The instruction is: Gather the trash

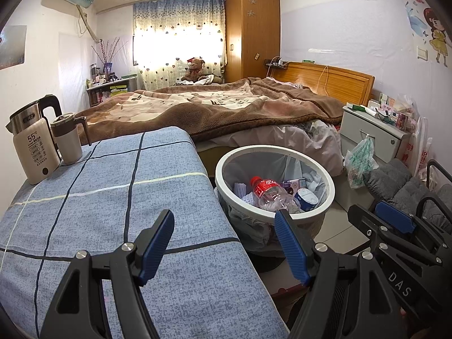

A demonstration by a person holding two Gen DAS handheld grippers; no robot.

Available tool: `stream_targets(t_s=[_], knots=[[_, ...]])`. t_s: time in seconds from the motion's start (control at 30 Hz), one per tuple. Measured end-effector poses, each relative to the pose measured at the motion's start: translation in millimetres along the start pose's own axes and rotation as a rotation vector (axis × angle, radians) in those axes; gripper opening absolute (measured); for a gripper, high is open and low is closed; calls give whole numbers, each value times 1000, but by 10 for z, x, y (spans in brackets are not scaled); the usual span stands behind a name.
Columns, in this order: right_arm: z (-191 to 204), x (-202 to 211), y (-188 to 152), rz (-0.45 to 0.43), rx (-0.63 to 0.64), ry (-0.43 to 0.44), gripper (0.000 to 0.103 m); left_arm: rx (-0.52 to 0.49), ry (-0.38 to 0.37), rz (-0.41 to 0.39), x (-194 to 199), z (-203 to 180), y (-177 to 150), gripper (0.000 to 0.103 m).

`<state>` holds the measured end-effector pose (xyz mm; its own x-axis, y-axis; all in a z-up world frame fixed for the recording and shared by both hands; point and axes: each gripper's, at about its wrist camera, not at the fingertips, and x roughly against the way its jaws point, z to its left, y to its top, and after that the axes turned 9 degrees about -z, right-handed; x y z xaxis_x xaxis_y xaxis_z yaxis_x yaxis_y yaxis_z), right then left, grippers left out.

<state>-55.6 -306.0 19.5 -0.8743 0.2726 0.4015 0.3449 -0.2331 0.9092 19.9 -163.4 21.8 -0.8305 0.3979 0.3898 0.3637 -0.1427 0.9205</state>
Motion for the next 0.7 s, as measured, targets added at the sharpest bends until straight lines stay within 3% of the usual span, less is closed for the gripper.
stream_targets(t_s=[0.7], knots=[[16,-4,-8,4,1,-1,50,-4,-6,3,-4,10,-20,75]])
